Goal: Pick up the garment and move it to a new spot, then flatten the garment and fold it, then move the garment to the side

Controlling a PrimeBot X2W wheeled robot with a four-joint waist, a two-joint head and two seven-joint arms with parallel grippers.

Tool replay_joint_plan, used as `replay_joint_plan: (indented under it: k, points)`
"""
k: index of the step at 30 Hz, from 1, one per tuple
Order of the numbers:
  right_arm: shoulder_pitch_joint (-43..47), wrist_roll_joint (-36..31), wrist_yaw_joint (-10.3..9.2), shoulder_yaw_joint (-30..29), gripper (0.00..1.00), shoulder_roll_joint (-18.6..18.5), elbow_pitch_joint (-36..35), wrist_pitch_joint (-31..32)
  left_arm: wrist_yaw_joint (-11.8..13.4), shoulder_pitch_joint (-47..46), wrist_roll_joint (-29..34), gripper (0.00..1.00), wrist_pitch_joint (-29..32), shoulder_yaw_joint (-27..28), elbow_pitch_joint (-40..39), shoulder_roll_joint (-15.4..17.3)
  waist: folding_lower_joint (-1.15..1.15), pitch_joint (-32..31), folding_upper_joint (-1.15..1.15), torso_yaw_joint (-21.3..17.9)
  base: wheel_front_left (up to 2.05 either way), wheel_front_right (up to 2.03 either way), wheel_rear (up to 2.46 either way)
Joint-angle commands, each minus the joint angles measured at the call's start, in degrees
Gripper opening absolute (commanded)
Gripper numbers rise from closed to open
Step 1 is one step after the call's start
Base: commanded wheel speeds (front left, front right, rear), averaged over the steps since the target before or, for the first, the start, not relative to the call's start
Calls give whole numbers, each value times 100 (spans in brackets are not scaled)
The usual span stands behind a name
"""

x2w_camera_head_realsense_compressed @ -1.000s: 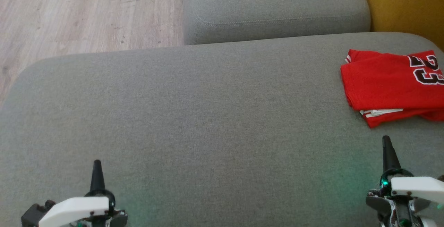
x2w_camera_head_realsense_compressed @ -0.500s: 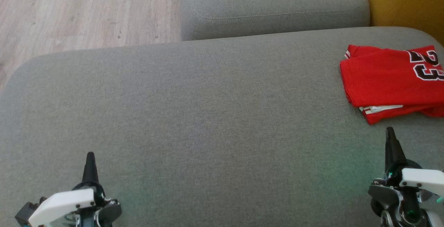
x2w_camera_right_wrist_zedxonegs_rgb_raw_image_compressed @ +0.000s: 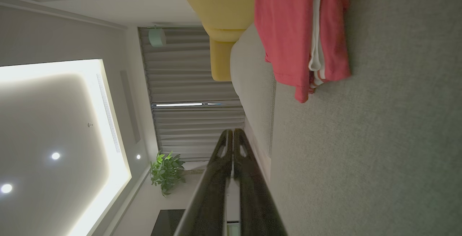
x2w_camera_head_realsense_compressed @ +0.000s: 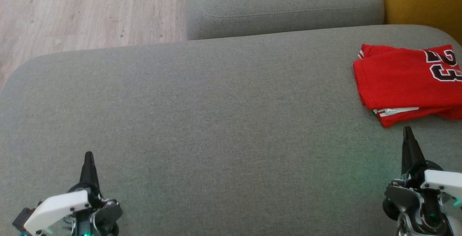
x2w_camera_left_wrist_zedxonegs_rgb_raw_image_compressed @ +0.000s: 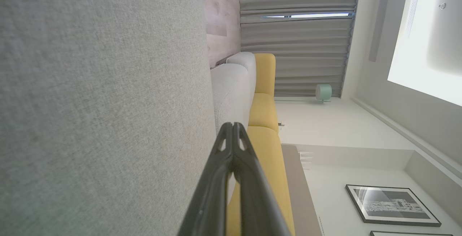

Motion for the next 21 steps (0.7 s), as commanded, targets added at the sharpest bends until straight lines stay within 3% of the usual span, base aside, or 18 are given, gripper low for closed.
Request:
replay_joint_plan:
  k: [1, 21]
  points:
    - [-275, 32, -4, 108, 0, -33, -183, 32, -38, -277, -11, 0, 26, 227, -165, 55, 0, -1, 0, 0, 0, 0, 0]
    - [-276, 20, -4, 93, 0, -23, -182, 44, -38, -280, 29, 0, 64, 274, -163, 22, 0, -1, 0, 0, 0, 0, 0]
